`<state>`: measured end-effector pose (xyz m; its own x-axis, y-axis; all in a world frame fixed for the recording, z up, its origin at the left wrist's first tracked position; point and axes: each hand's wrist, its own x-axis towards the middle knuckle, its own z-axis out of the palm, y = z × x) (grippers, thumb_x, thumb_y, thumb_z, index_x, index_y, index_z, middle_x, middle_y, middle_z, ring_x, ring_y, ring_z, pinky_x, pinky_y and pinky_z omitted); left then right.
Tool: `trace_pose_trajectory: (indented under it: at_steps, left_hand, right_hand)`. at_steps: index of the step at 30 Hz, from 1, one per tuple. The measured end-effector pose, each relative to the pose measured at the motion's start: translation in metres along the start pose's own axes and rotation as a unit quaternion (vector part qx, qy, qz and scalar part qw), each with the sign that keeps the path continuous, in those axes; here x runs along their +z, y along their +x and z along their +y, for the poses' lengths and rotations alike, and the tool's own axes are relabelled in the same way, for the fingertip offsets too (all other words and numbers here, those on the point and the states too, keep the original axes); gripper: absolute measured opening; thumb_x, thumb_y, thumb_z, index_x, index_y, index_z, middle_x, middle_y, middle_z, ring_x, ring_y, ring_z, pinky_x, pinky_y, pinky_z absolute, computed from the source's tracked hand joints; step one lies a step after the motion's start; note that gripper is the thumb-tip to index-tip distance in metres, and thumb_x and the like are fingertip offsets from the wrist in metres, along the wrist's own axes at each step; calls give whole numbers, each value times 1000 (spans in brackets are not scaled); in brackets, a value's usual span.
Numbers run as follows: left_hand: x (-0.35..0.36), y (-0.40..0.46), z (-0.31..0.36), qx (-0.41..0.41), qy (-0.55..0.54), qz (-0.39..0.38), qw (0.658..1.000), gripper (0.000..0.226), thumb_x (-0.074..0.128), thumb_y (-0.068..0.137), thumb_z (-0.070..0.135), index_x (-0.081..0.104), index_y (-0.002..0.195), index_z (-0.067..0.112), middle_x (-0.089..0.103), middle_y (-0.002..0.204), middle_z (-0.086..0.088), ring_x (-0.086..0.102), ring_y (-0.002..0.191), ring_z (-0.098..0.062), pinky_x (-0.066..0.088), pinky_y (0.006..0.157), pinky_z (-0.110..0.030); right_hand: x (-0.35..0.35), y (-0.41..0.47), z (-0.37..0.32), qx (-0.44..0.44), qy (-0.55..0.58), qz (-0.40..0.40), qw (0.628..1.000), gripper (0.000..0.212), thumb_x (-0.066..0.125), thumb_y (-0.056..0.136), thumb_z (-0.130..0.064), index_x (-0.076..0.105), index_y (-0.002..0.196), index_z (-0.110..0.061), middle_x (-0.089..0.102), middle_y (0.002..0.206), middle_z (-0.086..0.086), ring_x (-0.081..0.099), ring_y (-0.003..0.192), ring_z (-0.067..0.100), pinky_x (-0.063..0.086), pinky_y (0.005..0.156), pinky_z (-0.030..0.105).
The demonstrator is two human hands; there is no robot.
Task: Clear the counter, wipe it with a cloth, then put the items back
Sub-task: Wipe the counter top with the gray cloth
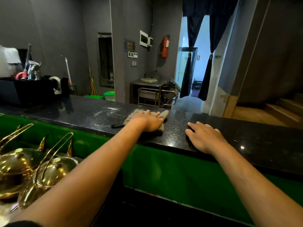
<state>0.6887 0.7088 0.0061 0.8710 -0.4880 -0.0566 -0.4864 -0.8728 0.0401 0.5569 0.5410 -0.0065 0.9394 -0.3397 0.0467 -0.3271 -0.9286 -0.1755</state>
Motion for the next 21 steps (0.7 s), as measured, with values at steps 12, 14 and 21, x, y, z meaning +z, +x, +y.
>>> trace_pose_trajectory:
  at_steps: [12, 14, 21]
  left_hand:
    - [-11, 56, -3, 128, 4, -36, 991, 55, 17, 107, 51, 2, 158, 38, 3, 168, -3, 4, 154, -30, 3, 123, -53]
    - [-18, 92, -4, 85, -14, -63, 994, 60, 17, 104, 59, 6, 159, 37, 10, 167, -5, 12, 153, -33, 6, 123, -54]
    - [-16, 101, 15, 62, -50, -65, 995, 62, 20, 104, 55, 9, 160, 30, 10, 167, -7, 10, 153, -32, 3, 121, -53]
  right_hand:
    - [8, 5, 6, 3, 15, -6, 1000, 56, 22, 101, -54, 16, 155, -38, 9, 165, -5, 7, 151, 22, 7, 121, 49]
    - [7, 5, 8, 2, 19, -8, 1000, 56, 21, 101, -55, 15, 155, -40, 8, 165, -7, 6, 151, 20, 7, 121, 48]
    - [7, 10, 7, 4, 4, -4, 1000, 56, 22, 101, -56, 17, 154, -42, 10, 165, -8, 9, 151, 19, 11, 120, 46]
